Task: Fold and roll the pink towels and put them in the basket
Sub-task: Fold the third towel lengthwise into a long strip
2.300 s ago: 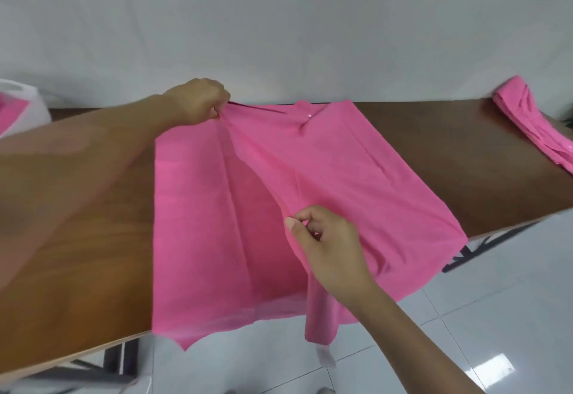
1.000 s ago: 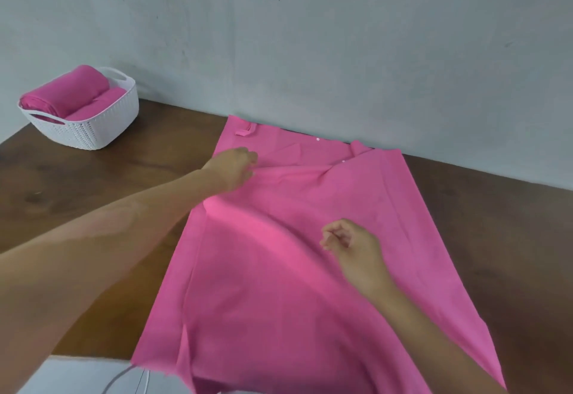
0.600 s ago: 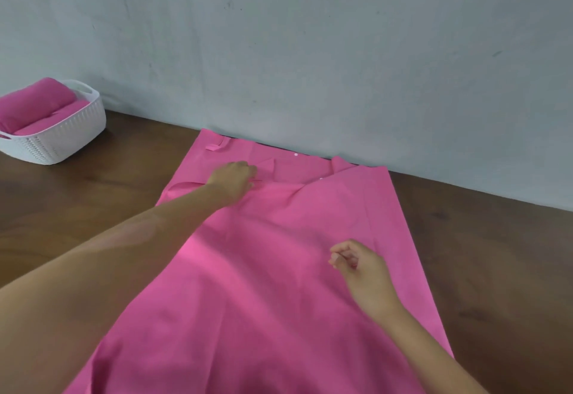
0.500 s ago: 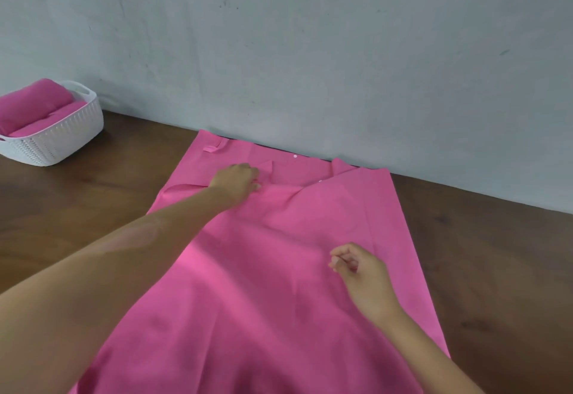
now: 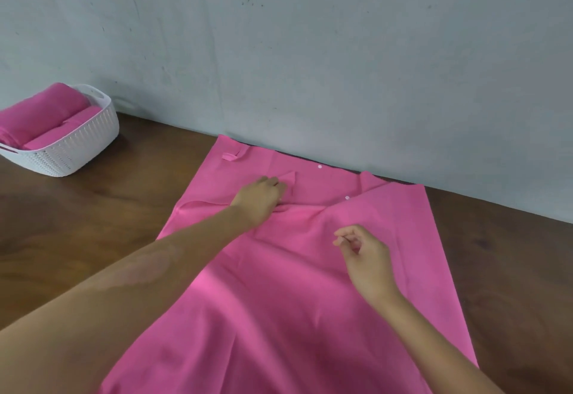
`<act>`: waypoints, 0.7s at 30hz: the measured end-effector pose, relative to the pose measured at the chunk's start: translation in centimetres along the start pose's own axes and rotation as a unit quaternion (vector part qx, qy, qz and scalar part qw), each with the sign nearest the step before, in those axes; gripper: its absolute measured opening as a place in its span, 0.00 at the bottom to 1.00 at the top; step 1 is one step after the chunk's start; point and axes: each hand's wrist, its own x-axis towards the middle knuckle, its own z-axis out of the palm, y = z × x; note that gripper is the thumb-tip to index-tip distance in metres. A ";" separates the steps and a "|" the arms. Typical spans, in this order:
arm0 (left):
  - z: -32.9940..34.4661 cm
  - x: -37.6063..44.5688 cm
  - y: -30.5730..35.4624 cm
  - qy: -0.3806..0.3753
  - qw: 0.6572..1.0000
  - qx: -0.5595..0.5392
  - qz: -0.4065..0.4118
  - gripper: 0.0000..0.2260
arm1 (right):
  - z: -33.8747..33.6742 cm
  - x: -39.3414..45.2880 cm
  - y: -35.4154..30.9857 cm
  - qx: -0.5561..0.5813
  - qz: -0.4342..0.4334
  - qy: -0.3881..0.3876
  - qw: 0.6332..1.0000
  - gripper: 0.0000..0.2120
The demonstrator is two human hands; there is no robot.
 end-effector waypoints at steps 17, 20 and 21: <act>0.9 0.3 -2.3 0.068 0.998 -0.001 0.017 0.17 | 7.3 6.9 -3.7 -0.255 -0.087 0.004 0.963 0.13; 0.9 2.2 -5.7 0.062 0.995 -0.044 -0.070 0.19 | 7.7 8.0 -3.8 -0.274 -0.076 -0.018 0.958 0.14; 1.0 2.7 -7.0 0.066 0.993 -0.051 -0.080 0.19 | 7.8 8.3 -3.8 -0.274 -0.069 -0.020 0.959 0.14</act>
